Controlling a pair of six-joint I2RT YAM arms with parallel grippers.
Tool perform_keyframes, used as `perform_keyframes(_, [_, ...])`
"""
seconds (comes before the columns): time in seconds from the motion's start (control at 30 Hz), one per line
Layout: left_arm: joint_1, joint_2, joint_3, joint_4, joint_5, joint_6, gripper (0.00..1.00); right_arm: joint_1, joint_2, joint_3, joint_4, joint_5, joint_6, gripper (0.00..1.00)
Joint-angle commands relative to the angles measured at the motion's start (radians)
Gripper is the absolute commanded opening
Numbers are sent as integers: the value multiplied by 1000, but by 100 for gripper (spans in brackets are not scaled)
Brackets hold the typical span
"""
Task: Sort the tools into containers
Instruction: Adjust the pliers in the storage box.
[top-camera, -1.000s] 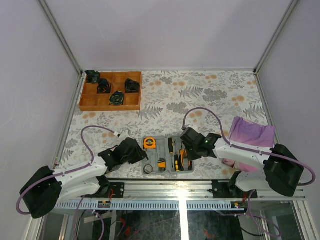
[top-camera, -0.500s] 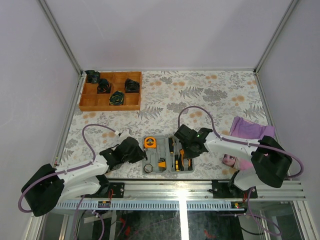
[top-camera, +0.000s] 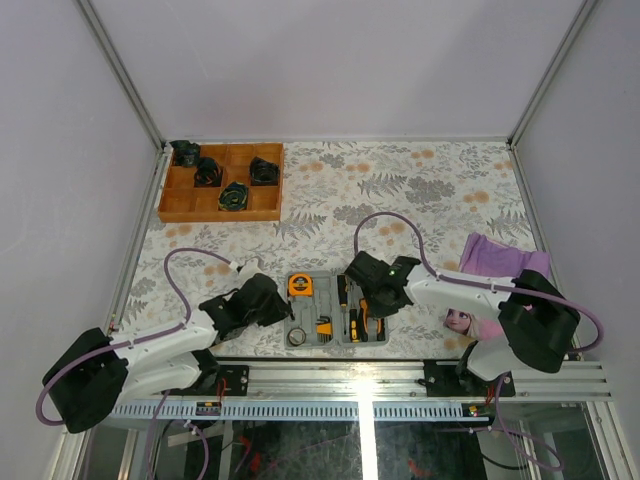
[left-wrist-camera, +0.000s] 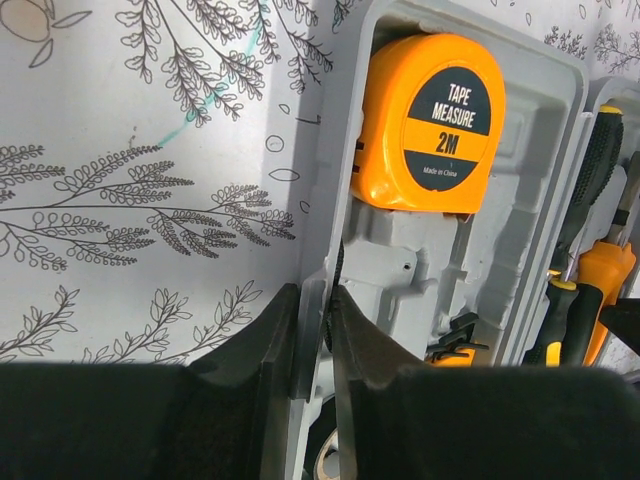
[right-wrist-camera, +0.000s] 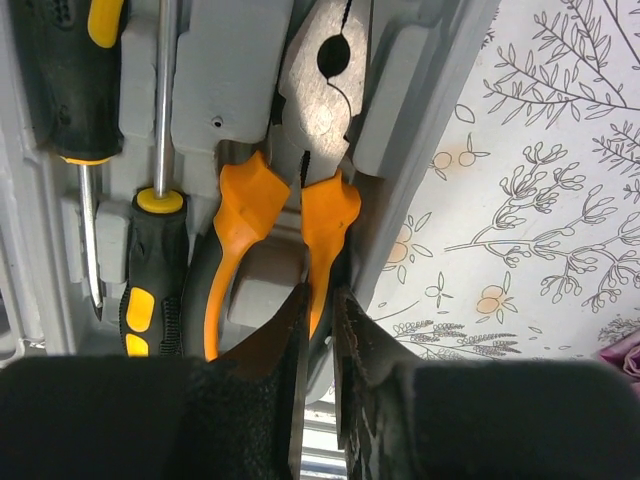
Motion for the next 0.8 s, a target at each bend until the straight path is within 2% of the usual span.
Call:
perform_keyframes(0.0, [-8, -20, 29, -71, -16, -23, 14, 2, -41, -61, 112, 36, 13, 0])
perform_keyframes(0.17, [-7, -137, 94, -292, -141, -51, 49, -29, -94, -84, 151, -18, -13, 0])
perform_keyframes(0.23, [-7, -174, 132, -384, -182, -52, 55, -41, -97, -109, 186, -45, -13, 0])
perform_keyframes(0.33, [-7, -196, 202, -452, -215, -32, 59, -41, -122, -143, 231, -70, -5, 0])
perform_keyframes(0.4, [-8, -178, 249, -457, -214, -11, 59, -43, -142, -161, 256, -84, -2, 0])
perform_keyframes(0.5, [-29, -115, 310, -406, -183, 10, 51, -55, -171, -186, 285, -96, 3, 0])
perform_keyframes(0.77, [-244, 201, 473, -184, -147, 30, 32, -93, -209, -256, 344, -147, 18, 0])
